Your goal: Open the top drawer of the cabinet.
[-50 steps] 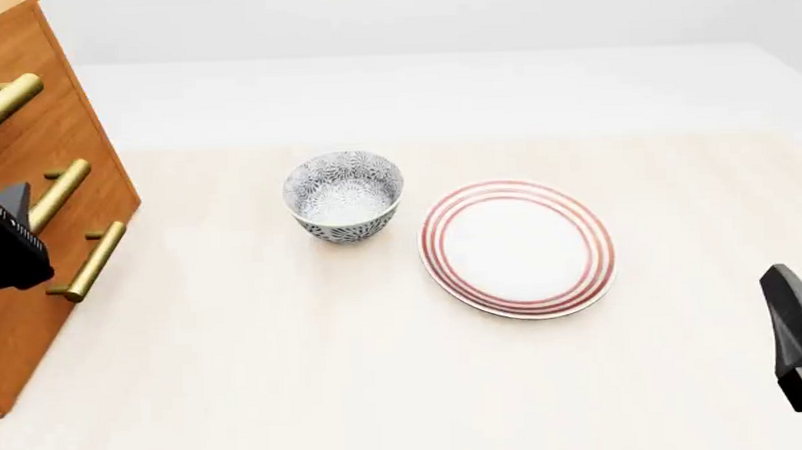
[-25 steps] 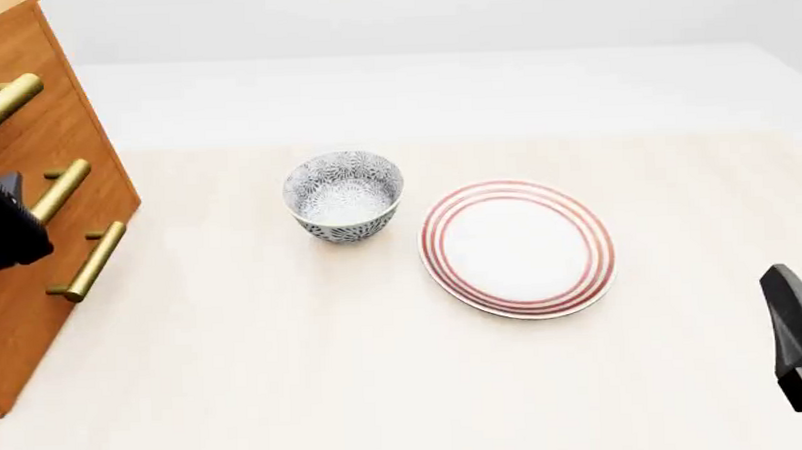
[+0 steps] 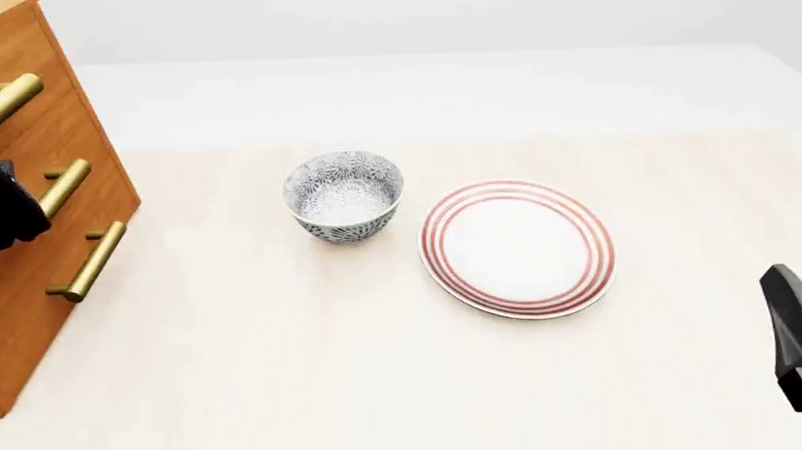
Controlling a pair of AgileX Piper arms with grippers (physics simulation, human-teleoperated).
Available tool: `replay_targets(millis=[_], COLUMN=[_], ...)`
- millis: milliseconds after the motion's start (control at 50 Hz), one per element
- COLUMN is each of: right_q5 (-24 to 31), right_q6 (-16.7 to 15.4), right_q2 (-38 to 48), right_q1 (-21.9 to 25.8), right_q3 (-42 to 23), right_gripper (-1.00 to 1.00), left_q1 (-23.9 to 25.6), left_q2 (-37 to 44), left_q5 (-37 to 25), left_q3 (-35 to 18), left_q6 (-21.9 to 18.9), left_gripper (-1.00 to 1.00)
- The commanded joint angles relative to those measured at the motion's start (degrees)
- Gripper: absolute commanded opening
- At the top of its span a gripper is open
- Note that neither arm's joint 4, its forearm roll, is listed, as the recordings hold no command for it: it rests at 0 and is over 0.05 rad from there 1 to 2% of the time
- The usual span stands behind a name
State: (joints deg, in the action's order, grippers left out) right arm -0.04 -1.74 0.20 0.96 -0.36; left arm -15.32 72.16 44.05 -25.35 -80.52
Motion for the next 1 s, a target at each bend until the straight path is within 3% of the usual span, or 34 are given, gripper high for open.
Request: replay_targets(millis=[20,40,60,440,1000], right_q5=[0.0,0.0,0.0,0.0,0.0], right_q6=[0.0,0.0,0.0,0.0,0.0], right_q2=[0.0,0.0,0.0,0.0,0.0], right_q1=[0.0,0.0,0.0,0.0,0.0], right_q3=[0.0,0.0,0.0,0.0,0.0], right_gripper=[1.0,1.0,1.0,1.0,1.0], left_q1=[-1.2,-1.2,-1.2,1.0,6.8], left_q2=[2.4,2.4,1.9,-1.1,-4.4], left_q5=[0.6,0.6,0.9,3.9,3.2], left_q3=[-1.7,-1.7,-1.5,3.7,4.9], left_q6=[-0.4,-0.4,-0.4,-3.8,-6.2], left_gripper=[1.0,1.0,-1.0,-1.0,-1.0])
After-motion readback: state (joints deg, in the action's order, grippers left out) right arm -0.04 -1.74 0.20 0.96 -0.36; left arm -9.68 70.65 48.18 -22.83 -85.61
